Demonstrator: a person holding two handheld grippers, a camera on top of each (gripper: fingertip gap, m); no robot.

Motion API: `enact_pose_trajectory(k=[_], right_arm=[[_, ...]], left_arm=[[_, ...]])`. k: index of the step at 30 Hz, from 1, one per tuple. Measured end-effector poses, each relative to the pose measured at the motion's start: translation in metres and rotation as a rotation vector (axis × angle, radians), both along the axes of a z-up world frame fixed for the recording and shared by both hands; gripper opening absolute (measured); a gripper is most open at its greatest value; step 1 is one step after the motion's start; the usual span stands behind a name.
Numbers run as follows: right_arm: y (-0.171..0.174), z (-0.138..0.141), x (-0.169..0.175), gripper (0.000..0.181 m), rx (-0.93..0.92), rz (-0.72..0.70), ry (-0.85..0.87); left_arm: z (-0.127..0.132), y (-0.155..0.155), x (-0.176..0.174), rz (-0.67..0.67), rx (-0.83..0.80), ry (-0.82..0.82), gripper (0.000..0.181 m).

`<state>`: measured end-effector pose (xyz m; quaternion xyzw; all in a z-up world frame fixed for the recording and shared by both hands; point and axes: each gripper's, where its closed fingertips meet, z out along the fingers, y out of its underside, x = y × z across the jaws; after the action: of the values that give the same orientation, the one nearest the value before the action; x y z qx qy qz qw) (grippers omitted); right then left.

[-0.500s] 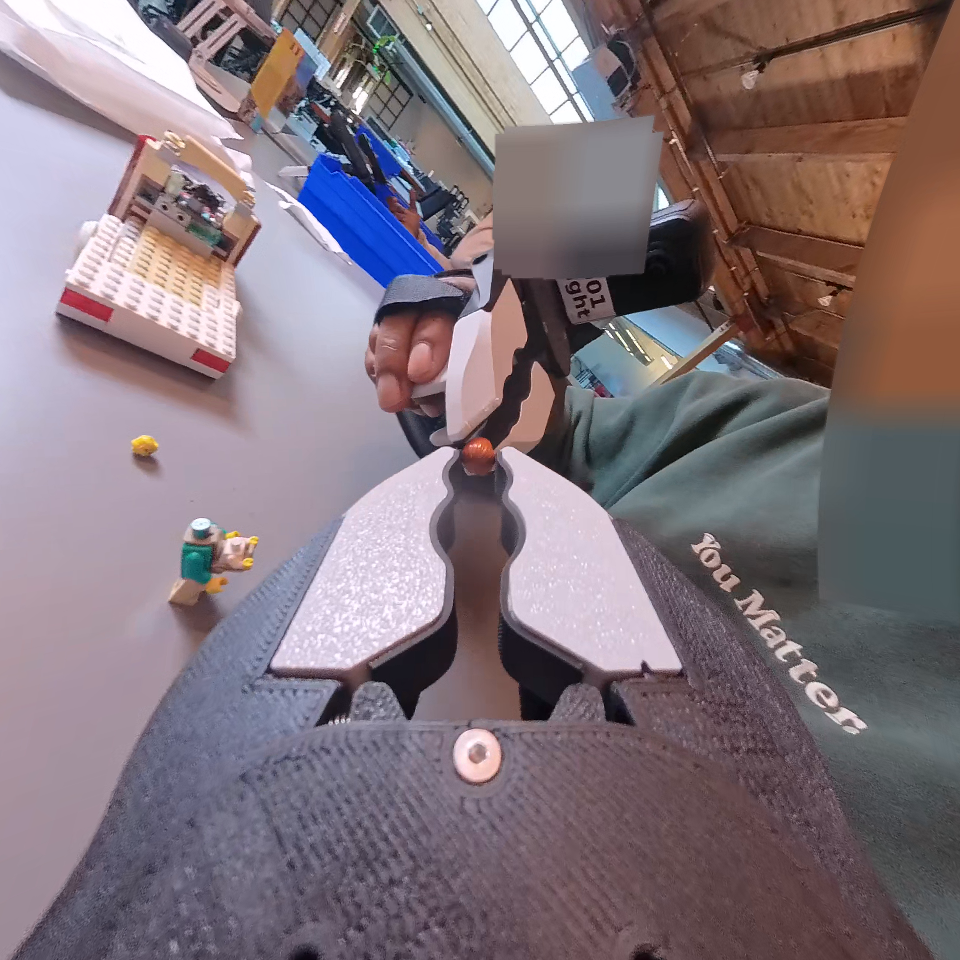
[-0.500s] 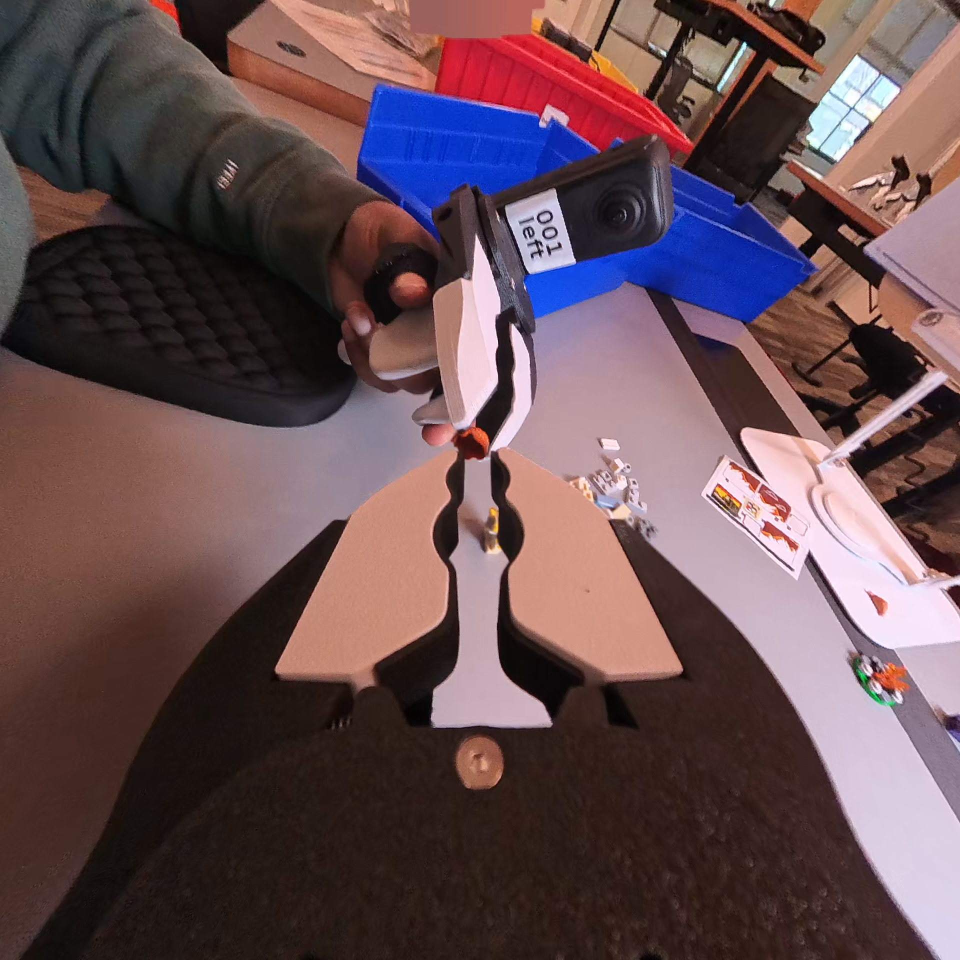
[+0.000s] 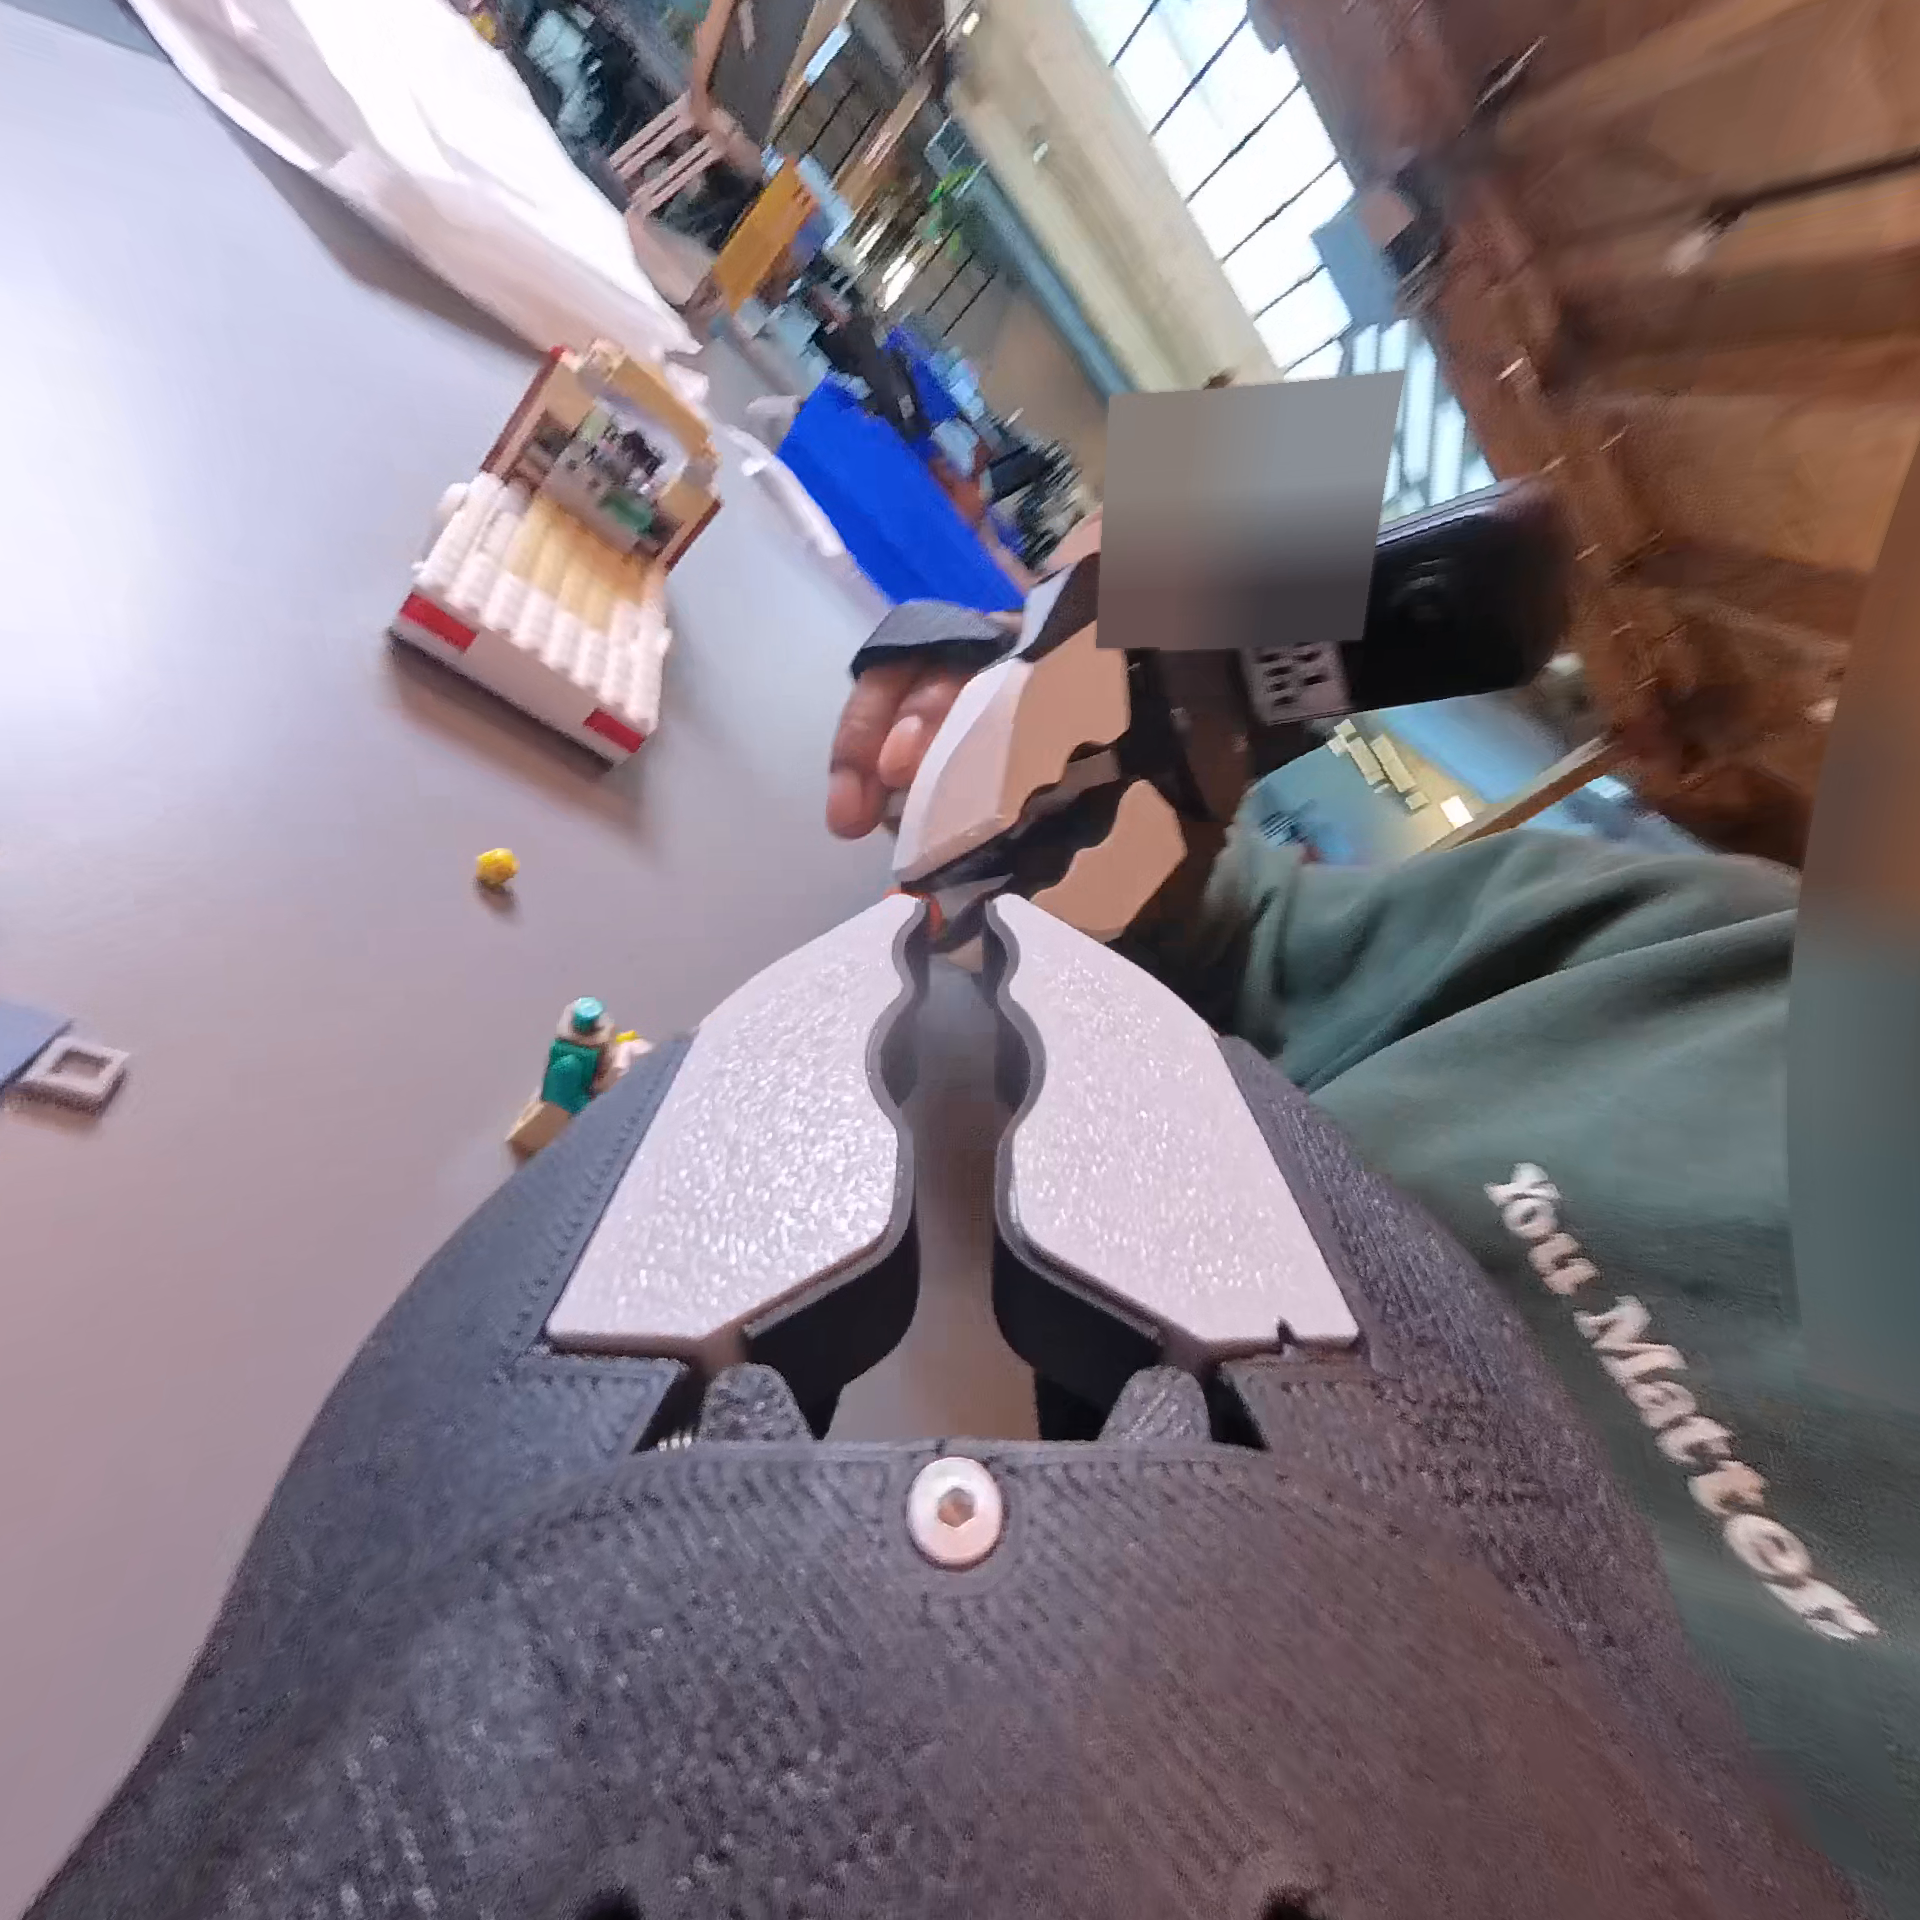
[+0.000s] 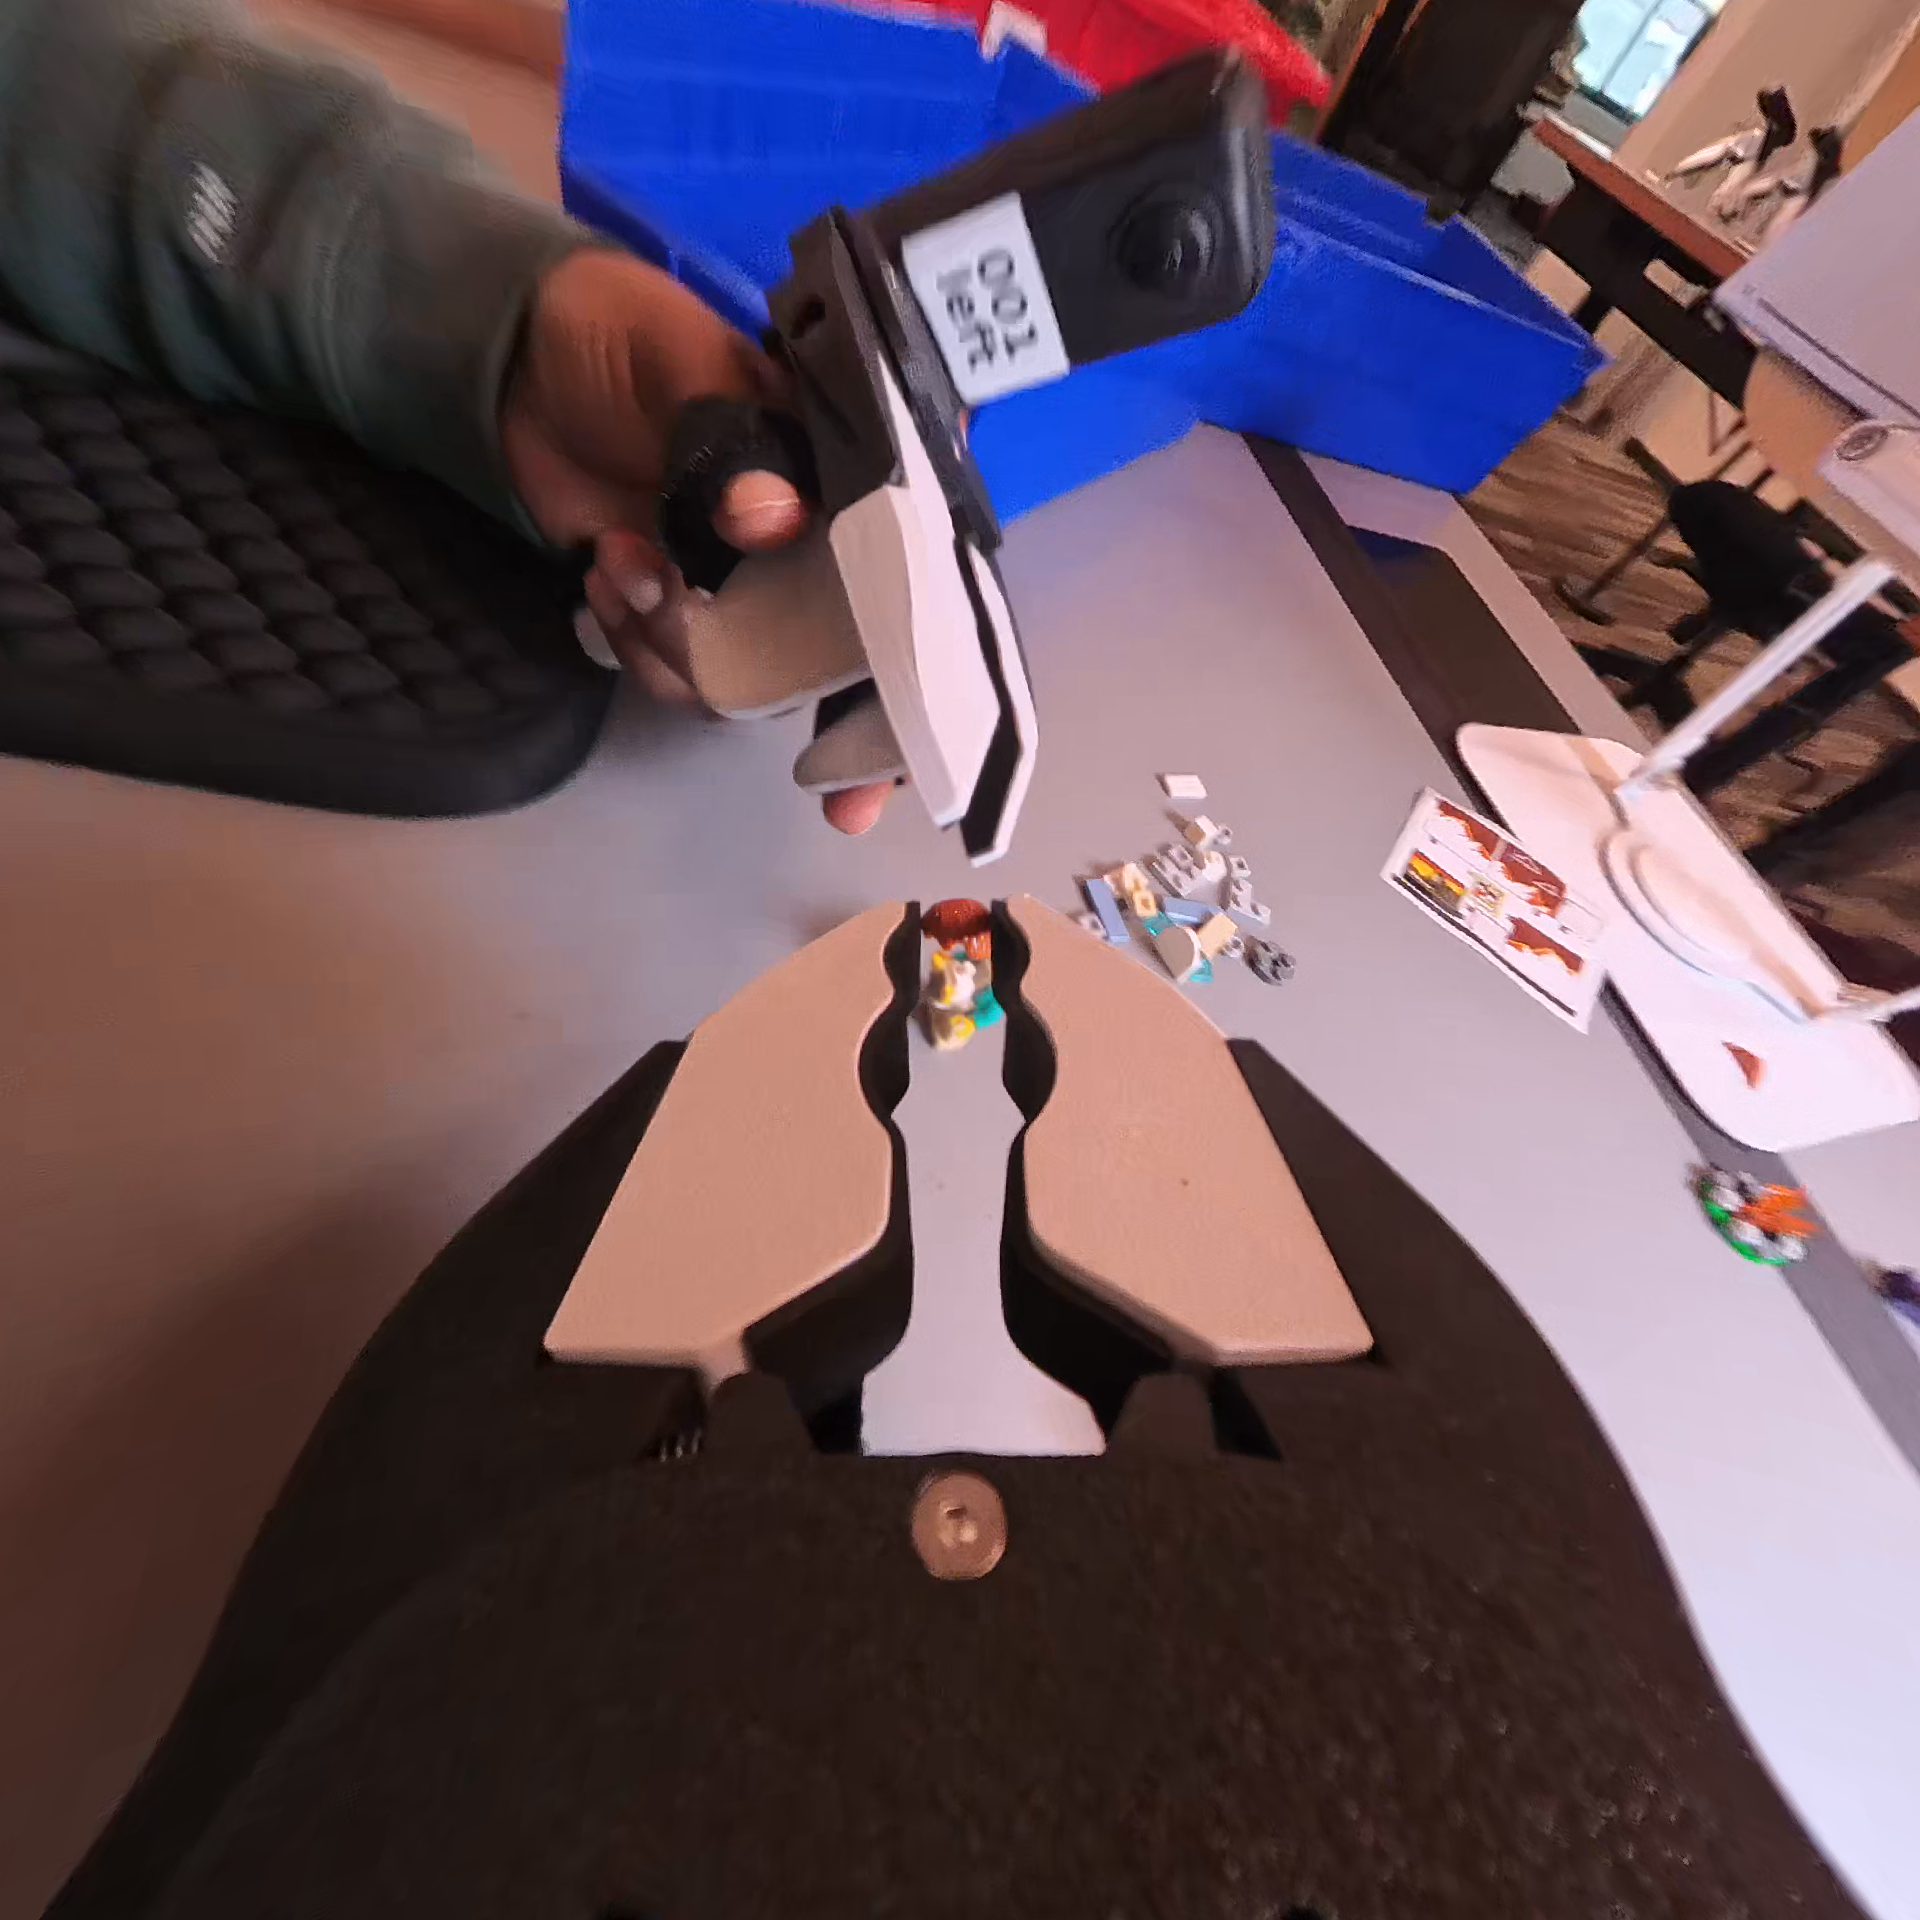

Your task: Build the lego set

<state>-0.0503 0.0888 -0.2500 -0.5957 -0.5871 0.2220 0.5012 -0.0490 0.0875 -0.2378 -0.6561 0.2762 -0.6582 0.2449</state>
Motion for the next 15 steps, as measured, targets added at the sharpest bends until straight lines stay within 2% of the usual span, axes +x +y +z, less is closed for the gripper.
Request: enact_pose_trajectory(k=[4,7,10,15], right_arm=[[-0.010,0.029,0.000,0.012,-0.102,0.087,0.235],[-0.015,0.043,0.000,0.012,-0.134,0.125,0.346],[-0.017,0.043,0.000,0.012,-0.151,0.144,0.361],[-0.019,0.041,-0.002,0.012,-0.137,0.154,0.344]], left_arm=[[0.005,-0.002,0.000,-0.030,-0.040,-0.069,0.016],[0.022,-0.013,0.003,-0.097,-0.092,-0.194,0.019],[0.031,-0.018,0.004,-0.128,-0.102,-0.254,0.017],[0.027,-0.018,0.005,-0.111,-0.077,-0.215,0.010]])
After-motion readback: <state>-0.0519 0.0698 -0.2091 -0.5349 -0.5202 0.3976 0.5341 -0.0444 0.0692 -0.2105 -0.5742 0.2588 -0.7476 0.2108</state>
